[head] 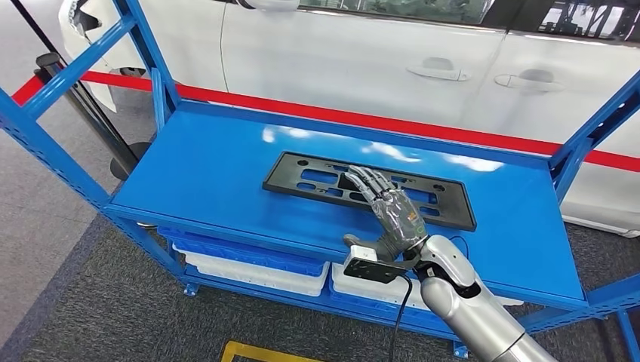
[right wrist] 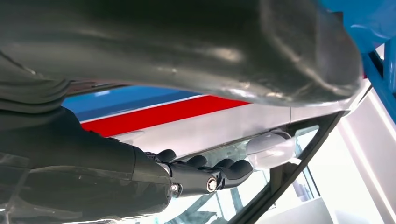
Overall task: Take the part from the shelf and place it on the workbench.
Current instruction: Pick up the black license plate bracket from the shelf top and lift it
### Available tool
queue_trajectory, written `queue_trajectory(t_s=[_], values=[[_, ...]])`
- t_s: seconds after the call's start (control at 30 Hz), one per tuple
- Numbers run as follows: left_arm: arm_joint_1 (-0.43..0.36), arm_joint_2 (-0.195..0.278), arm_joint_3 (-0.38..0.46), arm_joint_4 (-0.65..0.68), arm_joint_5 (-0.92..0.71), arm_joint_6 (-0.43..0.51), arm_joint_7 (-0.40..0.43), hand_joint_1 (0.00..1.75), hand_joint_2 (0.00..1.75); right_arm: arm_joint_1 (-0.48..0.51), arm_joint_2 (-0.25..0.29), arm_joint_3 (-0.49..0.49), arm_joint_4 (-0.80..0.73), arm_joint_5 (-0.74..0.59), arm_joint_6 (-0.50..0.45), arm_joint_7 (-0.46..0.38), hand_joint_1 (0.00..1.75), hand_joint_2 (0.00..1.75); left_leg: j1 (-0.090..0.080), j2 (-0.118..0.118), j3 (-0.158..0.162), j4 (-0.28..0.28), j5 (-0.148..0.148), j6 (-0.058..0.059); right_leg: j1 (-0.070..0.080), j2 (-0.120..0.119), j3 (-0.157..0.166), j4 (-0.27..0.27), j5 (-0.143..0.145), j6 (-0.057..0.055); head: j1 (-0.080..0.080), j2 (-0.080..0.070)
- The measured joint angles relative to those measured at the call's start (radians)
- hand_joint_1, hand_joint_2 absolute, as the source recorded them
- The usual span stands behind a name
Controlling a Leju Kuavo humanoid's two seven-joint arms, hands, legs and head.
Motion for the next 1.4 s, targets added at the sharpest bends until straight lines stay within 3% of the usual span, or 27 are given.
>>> queue_trajectory(t_s=[0.07, 0.13, 0.23, 0.3, 0.4, 0.43, 0.47, 0.5, 0.53, 0.6, 0.63, 0.7, 0.8, 0.83, 0.9, 0.93, 0.97, 1.0, 1.03, 1.07, 1.13, 1.2, 1.3, 1.4], values=[[0.002, -0.001, 0.000, 0.000, 0.000, -0.001, -0.001, 0.00, 0.00, 0.001, 0.000, 0.000, 0.000, 0.004, 0.000, 0.001, 0.00, 0.00, 0.001, -0.001, 0.006, 0.007, -0.010, -0.009, -0.005, -0.001, 0.048, -0.120, 0.078, 0.001, 0.000, 0.000], [0.001, -0.001, 0.000, 0.000, 0.000, -0.001, -0.002, 0.00, 0.00, 0.003, -0.001, 0.000, 0.001, 0.008, -0.001, 0.004, 0.00, 0.00, -0.001, -0.002, 0.005, 0.017, -0.019, -0.022, -0.003, 0.000, 0.083, -0.207, 0.108, -0.003, 0.000, 0.000], [0.001, -0.002, 0.000, 0.000, 0.000, -0.001, -0.005, 0.00, 0.00, 0.008, -0.001, 0.000, 0.001, 0.014, -0.003, 0.009, 0.00, 0.00, -0.002, -0.002, 0.005, 0.017, -0.025, -0.040, 0.001, 0.002, 0.088, -0.224, 0.103, -0.020, 0.000, 0.000], [0.001, -0.003, 0.000, 0.000, -0.001, -0.001, -0.008, 0.00, 0.00, 0.009, -0.001, 0.000, 0.000, 0.017, -0.005, 0.012, 0.00, 0.00, 0.001, -0.001, -0.006, 0.050, -0.047, -0.051, -0.002, 0.002, 0.095, -0.229, 0.103, -0.035, 0.000, 0.000], [0.001, -0.004, 0.000, 0.000, -0.001, 0.000, -0.011, 0.00, 0.00, 0.013, -0.002, 0.000, -0.001, 0.020, -0.008, 0.014, 0.00, 0.00, 0.006, 0.000, -0.093, 0.231, -0.127, -0.062, 0.001, 0.000, 0.106, -0.231, 0.096, -0.050, 0.000, 0.000], [0.002, -0.004, 0.000, 0.000, -0.001, 0.000, -0.012, 0.00, 0.00, 0.016, -0.002, 0.000, -0.001, 0.021, -0.008, 0.015, 0.00, 0.44, 0.006, 0.000, -0.124, 0.285, -0.141, -0.064, 0.002, 0.000, 0.109, -0.231, 0.093, -0.051, 0.000, 0.000], [0.003, -0.004, 0.000, 0.000, -0.001, 0.000, -0.012, 0.00, 0.00, 0.018, -0.002, 0.000, -0.001, 0.021, -0.008, 0.015, 0.00, 0.87, 0.006, 0.000, -0.142, 0.309, -0.136, -0.064, 0.003, 0.001, 0.113, -0.231, 0.090, -0.052, 0.000, 0.000], [0.004, -0.004, 0.000, 0.000, -0.002, 0.000, -0.012, 0.00, 0.00, 0.020, -0.002, 0.000, -0.001, 0.022, -0.008, 0.015, 0.00, 1.31, 0.006, 0.000, -0.141, 0.292, -0.110, -0.063, 0.003, 0.002, 0.118, -0.231, 0.086, -0.051, 0.000, 0.000], [0.005, -0.004, 0.000, 0.000, -0.002, 0.000, -0.012, 0.00, 0.00, 0.021, -0.002, 0.000, -0.001, 0.022, -0.008, 0.015, 0.00, 1.75, 0.006, 0.000, -0.121, 0.239, -0.069, -0.060, 0.003, 0.004, 0.126, -0.231, 0.081, -0.050, 0.000, 0.000], [0.006, -0.003, 0.000, 0.000, -0.002, 0.000, -0.014, 0.00, 0.00, 0.021, -0.002, 0.000, -0.001, 0.025, -0.008, 0.016, 0.00, 1.75, 0.003, 0.000, -0.064, 0.105, -0.001, -0.052, 0.005, 0.006, 0.138, -0.230, 0.070, -0.043, 0.000, 0.000], [0.005, -0.003, 0.000, 0.000, -0.002, 0.000, -0.015, 0.00, 0.00, 0.021, -0.002, 0.000, -0.001, 0.027, -0.009, 0.017, 0.00, 1.75, 0.001, -0.001, -0.044, 0.060, 0.011, -0.047, 0.006, 0.006, 0.140, -0.230, 0.067, -0.038, 0.000, 0.000], [0.004, -0.003, 0.000, 0.000, -0.003, 0.000, -0.017, 0.00, 0.00, 0.021, -0.002, 0.000, -0.001, 0.033, -0.009, 0.020, 0.00, 1.75, -0.004, -0.001, -0.032, 0.033, 0.004, -0.039, 0.009, 0.006, 0.139, -0.232, 0.064, -0.029, 0.000, 0.000], [0.004, -0.004, 0.000, 0.000, -0.003, 0.000, -0.018, 0.00, 0.00, 0.020, -0.001, 0.000, -0.004, 0.041, -0.011, 0.023, 0.00, 1.75, 0.004, -0.001, -0.020, 0.016, 0.002, -0.023, 0.010, 0.004, 0.135, -0.214, 0.047, -0.016, 0.000, 0.000], [0.004, -0.005, -0.001, 0.000, -0.003, 0.000, -0.019, 0.00, 0.00, 0.020, -0.001, 0.000, -0.004, 0.042, -0.012, 0.024, 0.00, 1.75, 0.006, 0.000, -0.014, 0.010, 0.002, -0.017, 0.010, 0.003, 0.118, -0.177, 0.027, -0.013, 0.000, 0.000], [0.005, -0.006, -0.001, 0.000, -0.003, 0.000, -0.019, 0.00, 0.00, 0.022, -0.002, -0.001, -0.004, 0.043, -0.013, 0.025, 0.00, 1.75, 0.006, 0.000, -0.009, 0.008, -0.002, -0.008, 0.009, 0.003, 0.047, -0.051, -0.024, -0.008, 0.000, 0.000], [0.004, -0.006, -0.001, 0.000, -0.003, 0.000, -0.019, 0.00, 0.00, 0.025, -0.003, -0.001, -0.004, 0.043, -0.013, 0.026, 0.00, 1.75, 0.005, 0.000, -0.008, 0.009, -0.005, -0.006, 0.008, 0.003, 0.008, 0.009, -0.041, -0.006, 0.000, 0.000], [0.005, -0.006, -0.001, 0.000, -0.003, 0.000, -0.019, 0.00, 0.00, 0.027, -0.004, -0.001, -0.004, 0.044, -0.012, 0.026, 0.00, 1.75, 0.004, -0.001, -0.004, 0.009, -0.008, -0.004, 0.008, 0.003, -0.018, 0.041, -0.038, -0.005, 0.000, 0.000], [0.005, -0.006, -0.001, 0.000, -0.003, 0.000, -0.019, 0.00, 0.00, 0.029, -0.004, -0.001, -0.004, 0.044, -0.013, 0.027, 0.00, 1.75, 0.004, -0.001, 0.001, 0.010, -0.012, -0.005, 0.008, 0.003, -0.026, 0.036, -0.015, -0.004, 0.000, 0.000], [0.005, -0.006, -0.001, 0.000, -0.003, 0.000, -0.019, 0.00, 0.00, 0.029, -0.004, -0.001, -0.004, 0.044, -0.013, 0.027, 0.00, 1.75, 0.004, -0.002, 0.007, 0.010, -0.017, -0.006, 0.008, 0.002, -0.013, -0.007, 0.025, -0.006, 0.000, 0.000], [0.006, -0.007, -0.001, 0.000, -0.003, 0.000, -0.019, 0.00, 0.00, 0.029, -0.004, -0.001, -0.004, 0.046, -0.013, 0.028, 0.00, 1.75, 0.004, -0.003, 0.015, 0.011, -0.022, -0.008, 0.008, 0.002, 0.014, -0.075, 0.072, -0.009, 0.000, 0.000], [0.005, -0.009, -0.001, 0.000, -0.003, 0.000, -0.019, 0.00, 0.00, 0.027, -0.005, -0.001, -0.004, 0.051, -0.013, 0.031, 0.00, 1.75, 0.000, -0.004, 0.024, 0.013, -0.032, -0.015, 0.013, 0.001, 0.064, -0.190, 0.121, -0.018, 0.000, 0.000], [0.004, -0.009, -0.001, 0.000, -0.002, -0.001, -0.018, 0.00, 0.00, 0.026, -0.004, -0.001, -0.004, 0.060, -0.013, 0.033, 0.00, 1.75, -0.005, -0.004, 0.025, 0.015, -0.038, -0.017, 0.014, 0.002, 0.081, -0.229, 0.123, -0.021, 0.000, 0.000], [0.004, -0.010, -0.001, 0.000, 0.000, -0.005, -0.016, 0.00, 0.00, 0.020, -0.004, -0.001, 0.001, 0.086, -0.015, 0.043, 0.00, 1.75, -0.004, -0.003, 0.028, 0.011, -0.039, -0.013, 0.015, 0.005, 0.083, -0.234, 0.121, -0.023, 0.000, 0.000], [0.004, -0.011, -0.001, 0.000, 0.002, -0.010, -0.021, 0.00, 0.00, 0.005, 0.001, 0.000, 0.017, 0.134, -0.024, 0.068, 0.00, 1.75, -0.003, -0.003, 0.032, 0.006, -0.039, -0.017, 0.017, 0.005, 0.083, -0.233, 0.119, -0.027, 0.000, 0.000]])
